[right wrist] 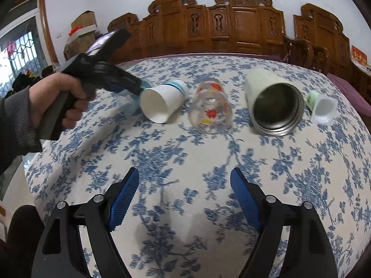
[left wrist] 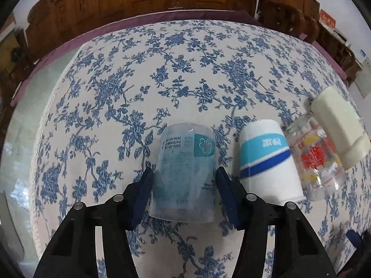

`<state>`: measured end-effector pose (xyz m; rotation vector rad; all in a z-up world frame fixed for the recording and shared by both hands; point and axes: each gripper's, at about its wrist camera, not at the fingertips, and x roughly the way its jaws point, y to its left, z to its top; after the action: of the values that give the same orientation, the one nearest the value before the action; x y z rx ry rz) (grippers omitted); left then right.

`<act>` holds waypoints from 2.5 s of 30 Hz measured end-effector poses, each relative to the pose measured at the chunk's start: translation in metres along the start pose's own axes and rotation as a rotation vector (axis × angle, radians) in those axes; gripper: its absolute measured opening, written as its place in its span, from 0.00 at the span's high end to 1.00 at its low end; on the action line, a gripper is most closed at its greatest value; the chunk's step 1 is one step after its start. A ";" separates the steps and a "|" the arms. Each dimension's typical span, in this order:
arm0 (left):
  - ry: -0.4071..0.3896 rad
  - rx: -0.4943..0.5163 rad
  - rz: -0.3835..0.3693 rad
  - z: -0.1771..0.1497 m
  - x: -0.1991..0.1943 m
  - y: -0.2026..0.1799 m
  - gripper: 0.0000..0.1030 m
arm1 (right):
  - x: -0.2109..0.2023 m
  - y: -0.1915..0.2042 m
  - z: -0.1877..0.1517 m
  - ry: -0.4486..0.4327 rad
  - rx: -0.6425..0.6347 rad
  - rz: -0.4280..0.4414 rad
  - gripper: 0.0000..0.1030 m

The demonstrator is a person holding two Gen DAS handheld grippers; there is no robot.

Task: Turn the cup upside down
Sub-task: 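Lift the clear plastic cup off the table with the left tool, then grasp the clear cup with the right tool while the left tool releases it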

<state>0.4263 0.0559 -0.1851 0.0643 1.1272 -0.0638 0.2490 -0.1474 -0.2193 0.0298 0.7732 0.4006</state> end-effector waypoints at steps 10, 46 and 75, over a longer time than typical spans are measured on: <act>-0.096 0.007 -0.046 -0.056 -0.069 -0.011 0.49 | -0.025 -0.017 -0.003 -0.059 0.031 -0.032 0.20; -0.162 0.089 -0.222 -0.184 -0.090 -0.131 0.42 | -0.048 -0.060 -0.023 -0.053 0.064 -0.164 0.21; -0.444 -0.067 -0.076 -0.178 -0.167 -0.015 0.08 | -0.007 0.026 -0.003 0.174 0.221 0.021 0.27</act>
<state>0.1931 0.0587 -0.1105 -0.0516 0.6869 -0.1027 0.2337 -0.1258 -0.2119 0.2125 0.9876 0.3392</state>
